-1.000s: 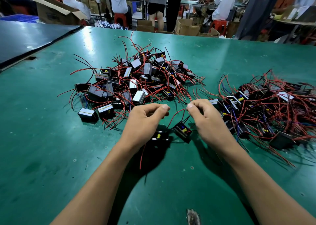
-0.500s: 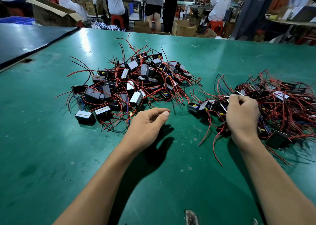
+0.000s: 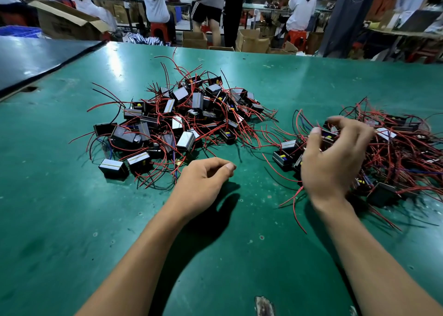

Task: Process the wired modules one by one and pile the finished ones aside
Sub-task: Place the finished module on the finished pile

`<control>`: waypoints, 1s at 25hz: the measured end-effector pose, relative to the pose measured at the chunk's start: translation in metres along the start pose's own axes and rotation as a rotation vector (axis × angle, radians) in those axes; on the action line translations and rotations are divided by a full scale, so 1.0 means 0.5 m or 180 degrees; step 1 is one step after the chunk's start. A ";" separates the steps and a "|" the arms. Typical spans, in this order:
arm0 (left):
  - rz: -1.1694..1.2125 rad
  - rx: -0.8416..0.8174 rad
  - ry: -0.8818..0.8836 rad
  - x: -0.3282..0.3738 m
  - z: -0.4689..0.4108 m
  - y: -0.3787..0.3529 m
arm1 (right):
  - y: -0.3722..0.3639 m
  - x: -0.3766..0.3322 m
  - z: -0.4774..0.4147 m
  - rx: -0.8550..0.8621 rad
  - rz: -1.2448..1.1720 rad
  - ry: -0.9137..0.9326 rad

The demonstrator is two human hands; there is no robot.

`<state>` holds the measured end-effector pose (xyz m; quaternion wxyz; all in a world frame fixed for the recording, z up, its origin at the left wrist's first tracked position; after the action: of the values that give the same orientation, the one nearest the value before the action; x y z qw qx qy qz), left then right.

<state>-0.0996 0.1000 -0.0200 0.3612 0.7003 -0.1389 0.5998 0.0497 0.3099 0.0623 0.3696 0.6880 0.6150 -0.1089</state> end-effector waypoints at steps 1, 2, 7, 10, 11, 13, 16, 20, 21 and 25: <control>-0.0007 -0.0017 0.0019 -0.001 0.000 -0.002 | -0.015 -0.038 0.013 -0.0176 0.0010 0.0509; -0.0026 -0.0021 0.0031 -0.001 -0.001 -0.001 | -0.040 -0.071 0.031 -0.0502 -0.0008 0.0898; -0.0071 0.0024 -0.0011 -0.002 0.001 0.002 | -0.167 -0.076 0.103 -0.1977 0.1034 0.1231; -0.0070 -0.0008 0.0031 -0.006 0.002 0.000 | -0.190 -0.010 0.095 -0.2357 0.1521 0.0858; -0.0070 -0.0012 0.0042 -0.008 0.001 0.000 | -0.189 0.006 0.090 -0.2372 0.1625 0.0780; -0.0073 0.0001 0.0049 -0.010 0.001 0.000 | -0.184 0.019 0.080 -0.2298 0.1724 0.0690; -0.0045 0.0000 0.0066 -0.011 0.001 -0.001 | -0.180 0.028 0.071 -0.2221 0.1765 0.0575; -0.0053 0.0033 0.0071 -0.008 0.004 0.000 | -0.176 0.049 0.060 -0.2191 0.1732 0.0393; -0.0045 0.0054 0.0080 -0.009 0.004 0.002 | -0.175 0.049 0.060 -0.2199 0.1695 0.0383; 0.0076 0.0205 0.0068 -0.011 0.005 0.013 | -0.161 0.000 0.067 -0.1955 0.1218 0.0604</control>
<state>-0.1033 0.0923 -0.0230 0.3326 0.7034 -0.1240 0.6158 -0.0146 0.2860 0.0087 0.5139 0.6545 0.5109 0.2159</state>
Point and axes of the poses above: each hand's wrist, its own z-axis away from the middle knuckle, its own y-axis out of the back of the hand, x = y × z, the point moved 9 cm from there along -z, towards the middle knuckle, and after that the axes turned 8 degrees about -x, right-handed, at the moved point
